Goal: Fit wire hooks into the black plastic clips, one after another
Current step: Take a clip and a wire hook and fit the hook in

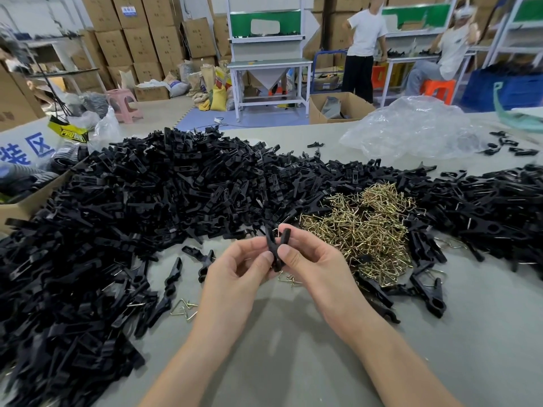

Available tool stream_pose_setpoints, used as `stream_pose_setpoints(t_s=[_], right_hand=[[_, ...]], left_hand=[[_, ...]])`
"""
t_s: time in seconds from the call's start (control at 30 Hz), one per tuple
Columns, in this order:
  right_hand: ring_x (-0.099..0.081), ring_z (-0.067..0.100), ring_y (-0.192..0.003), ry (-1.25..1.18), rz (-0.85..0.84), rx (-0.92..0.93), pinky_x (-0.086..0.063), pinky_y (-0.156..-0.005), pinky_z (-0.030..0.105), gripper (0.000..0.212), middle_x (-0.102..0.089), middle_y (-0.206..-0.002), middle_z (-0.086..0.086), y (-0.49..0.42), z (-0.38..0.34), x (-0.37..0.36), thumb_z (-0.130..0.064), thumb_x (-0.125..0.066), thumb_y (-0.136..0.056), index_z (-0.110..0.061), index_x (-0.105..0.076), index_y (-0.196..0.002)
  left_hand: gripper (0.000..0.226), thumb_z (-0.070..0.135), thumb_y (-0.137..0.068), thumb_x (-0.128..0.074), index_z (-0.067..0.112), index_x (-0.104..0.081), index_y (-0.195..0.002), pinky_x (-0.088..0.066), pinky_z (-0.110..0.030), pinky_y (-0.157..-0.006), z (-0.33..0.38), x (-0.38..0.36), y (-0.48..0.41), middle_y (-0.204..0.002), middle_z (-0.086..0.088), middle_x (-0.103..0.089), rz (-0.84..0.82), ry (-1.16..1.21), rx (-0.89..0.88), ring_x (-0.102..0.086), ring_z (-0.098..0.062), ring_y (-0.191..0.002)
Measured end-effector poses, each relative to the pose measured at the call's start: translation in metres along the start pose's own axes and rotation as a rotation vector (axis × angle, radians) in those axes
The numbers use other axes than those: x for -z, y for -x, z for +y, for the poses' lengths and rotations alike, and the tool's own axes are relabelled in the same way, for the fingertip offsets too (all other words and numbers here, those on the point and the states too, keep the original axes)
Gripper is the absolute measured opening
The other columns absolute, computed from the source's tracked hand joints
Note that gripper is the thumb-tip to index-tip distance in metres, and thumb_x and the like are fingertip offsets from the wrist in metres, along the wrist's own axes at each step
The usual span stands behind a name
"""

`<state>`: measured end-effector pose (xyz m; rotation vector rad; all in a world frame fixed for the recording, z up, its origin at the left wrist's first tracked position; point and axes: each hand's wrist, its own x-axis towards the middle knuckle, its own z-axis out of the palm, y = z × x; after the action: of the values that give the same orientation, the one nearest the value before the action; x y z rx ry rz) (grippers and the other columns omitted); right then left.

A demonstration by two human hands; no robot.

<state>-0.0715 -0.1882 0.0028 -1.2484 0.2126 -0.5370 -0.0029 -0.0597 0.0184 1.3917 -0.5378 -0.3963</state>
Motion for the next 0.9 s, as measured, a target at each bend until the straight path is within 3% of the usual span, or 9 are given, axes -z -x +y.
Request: stream_pose_setpoints(t_s=[0.07,0.17,0.27,0.37,0.53,0.67,0.8,0.9], right_hand=[[-0.071,0.022,-0.11,0.098,-0.044,0.018,-0.058,-0.092,0.034,0.024,-0.076,-0.113,0.004,0.003,0.001,-0.001,-0.021,-0.066,-0.094,-0.018,-0.074,-0.117],[-0.071,0.022,-0.108,0.181,-0.054,0.018,-0.057,-0.096,0.039,0.023,-0.076,-0.112,0.004,0.005,0.001,-0.002,-0.022,-0.058,-0.101,-0.015,-0.072,-0.119],[-0.071,0.012,-0.102,0.19,-0.045,0.03,-0.056,-0.093,0.032,0.021,-0.076,-0.112,0.002,0.006,-0.001,-0.004,-0.017,-0.057,-0.102,-0.015,-0.07,-0.119],[-0.069,0.005,-0.097,0.196,-0.079,0.022,-0.054,-0.093,0.027,0.021,-0.075,-0.115,0.001,0.008,0.0,-0.007,-0.011,-0.057,-0.102,-0.011,-0.066,-0.12],[-0.069,0.019,-0.111,0.2,-0.052,0.053,-0.054,-0.1,0.038,0.023,-0.074,-0.116,0.005,0.008,0.001,-0.01,-0.014,-0.055,-0.102,-0.01,-0.063,-0.122],[-0.071,0.016,-0.107,0.178,-0.058,0.074,-0.056,-0.089,0.026,0.024,-0.076,-0.112,0.001,0.009,0.0,-0.009,-0.022,-0.056,-0.101,-0.013,-0.064,-0.123],[-0.071,0.022,-0.109,0.134,-0.056,0.042,-0.058,-0.089,0.031,0.036,-0.075,-0.113,0.006,0.006,0.003,-0.009,-0.033,-0.061,-0.092,-0.013,-0.067,-0.121],[-0.072,0.025,-0.109,0.113,-0.097,0.011,-0.058,-0.093,0.036,0.034,-0.075,-0.114,0.009,0.005,0.005,-0.01,-0.033,-0.061,-0.093,-0.012,-0.069,-0.119]], left_hand=[[0.021,0.0,-0.096,-0.06,0.013,-0.07,-0.109,-0.057,-0.019,-0.077,-0.002,-0.002,0.0,-0.103,-0.004,-0.077,-0.017,0.056,0.012,-0.073,-0.02,-0.099],[0.026,0.0,-0.098,-0.056,0.018,-0.074,-0.104,-0.057,-0.019,-0.078,-0.001,0.0,-0.001,-0.103,-0.003,-0.078,-0.02,0.049,0.019,-0.073,-0.019,-0.1],[0.031,0.006,-0.101,-0.053,0.029,-0.073,-0.103,-0.054,-0.015,-0.083,0.004,0.007,0.0,-0.1,0.01,-0.077,0.012,-0.192,-0.093,-0.072,-0.008,-0.098],[0.03,0.012,-0.101,-0.052,0.039,-0.062,-0.108,-0.052,-0.012,-0.076,0.007,0.013,0.001,-0.095,0.022,-0.075,0.037,-0.405,-0.187,-0.072,0.0,-0.088],[0.035,0.005,-0.096,-0.061,0.034,-0.063,-0.116,-0.053,-0.012,-0.078,0.01,0.01,0.004,-0.102,0.02,-0.075,-0.043,-0.261,-0.117,-0.073,-0.004,-0.092],[0.048,0.0,-0.093,-0.065,0.042,-0.062,-0.116,-0.053,-0.016,-0.085,0.006,0.004,0.007,-0.107,0.017,-0.072,-0.111,-0.301,-0.148,-0.071,-0.006,-0.1],[0.044,0.003,-0.092,-0.068,0.042,-0.063,-0.113,-0.056,-0.024,-0.086,0.003,0.003,0.006,-0.102,0.012,-0.074,-0.062,-0.271,-0.132,-0.072,-0.009,-0.096],[0.043,0.004,-0.092,-0.068,0.042,-0.061,-0.112,-0.056,-0.019,-0.078,0.001,0.002,0.005,-0.095,0.011,-0.075,0.017,-0.219,-0.107,-0.073,-0.007,-0.089]])
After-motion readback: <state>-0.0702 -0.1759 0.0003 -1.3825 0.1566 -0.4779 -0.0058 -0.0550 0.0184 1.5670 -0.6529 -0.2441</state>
